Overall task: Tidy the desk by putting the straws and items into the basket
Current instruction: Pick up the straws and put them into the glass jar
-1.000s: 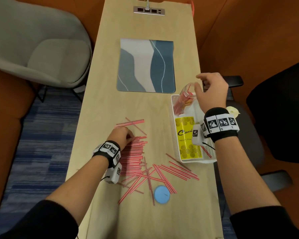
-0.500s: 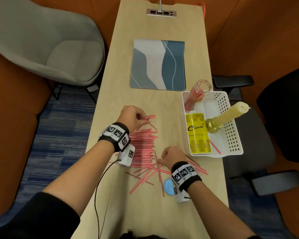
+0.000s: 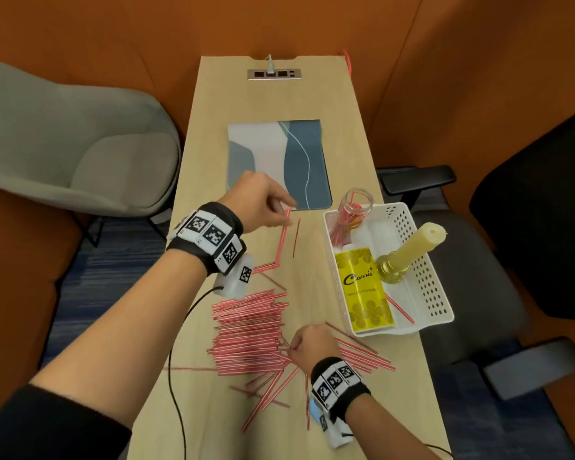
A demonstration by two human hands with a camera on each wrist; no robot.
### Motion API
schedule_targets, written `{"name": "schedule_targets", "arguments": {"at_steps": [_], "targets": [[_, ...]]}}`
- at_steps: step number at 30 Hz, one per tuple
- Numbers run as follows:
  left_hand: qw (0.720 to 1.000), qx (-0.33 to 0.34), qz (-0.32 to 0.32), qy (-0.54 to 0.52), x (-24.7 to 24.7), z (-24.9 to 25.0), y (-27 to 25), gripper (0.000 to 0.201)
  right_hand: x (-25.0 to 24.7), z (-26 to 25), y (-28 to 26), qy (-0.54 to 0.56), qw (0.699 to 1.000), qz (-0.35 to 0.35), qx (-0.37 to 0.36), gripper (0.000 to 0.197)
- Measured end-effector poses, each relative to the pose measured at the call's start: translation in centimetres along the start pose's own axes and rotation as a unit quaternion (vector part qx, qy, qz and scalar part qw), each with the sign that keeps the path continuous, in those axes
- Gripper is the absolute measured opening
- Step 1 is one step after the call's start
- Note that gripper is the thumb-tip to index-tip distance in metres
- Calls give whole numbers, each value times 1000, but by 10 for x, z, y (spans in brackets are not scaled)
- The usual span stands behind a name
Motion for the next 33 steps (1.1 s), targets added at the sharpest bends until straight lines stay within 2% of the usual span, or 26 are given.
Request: {"name": "schedule_targets", "arguments": {"at_steps": [2,5,7,10,11,15,18,22,25,26,28,30,33], "targets": [[997,-33,-47,56,10,-9,-2,28,-2,-1,0,19,1000,-4,1,7],[995,-44,-60,65,17,-16,-1,24,-8,2,2,78,997,-11,-4,21],[999,-25,-24,18,14,-10,6,18,-16,1,1,120,992,-8,-26,16],[996,23,65,-48,-2,12,29,15,-30,0,1,179,981,18,-71,37],[993,40,89,-69,-7,22,38,15,-35,-1,0,189,978,21,-80,38],[980,106,135,-105,-18,58,76,10,-69,-8,-11,236,963,49,-117,22],[979,124,123,-105,-9,74,98,10,-102,-10,-24,262,949,102,-142,11],[987,110,86,-79,12,74,113,14,-160,-12,-39,307,919,176,-172,12],[991,99,65,-56,25,62,108,24,-218,-15,-46,324,874,310,-188,22],[992,92,69,-55,28,56,104,26,-235,-16,-45,324,856,355,-189,20],[991,70,93,-68,33,40,92,22,-265,-16,-35,320,828,421,-185,12],[988,33,123,-82,39,17,75,19,-285,-16,-18,304,813,461,-181,12],[990,-52,107,-76,57,-29,41,16,-300,-18,10,260,817,485,-173,13]]}}
Point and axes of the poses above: each hand's wrist, its own y-axis towards the middle knuckle, its own x-axis out of the palm, z = x × y, the point moved 3 cm from there along y, towards the middle knuckle, and after that the axes turned 3 degrees about y, right-handed, at the moved point
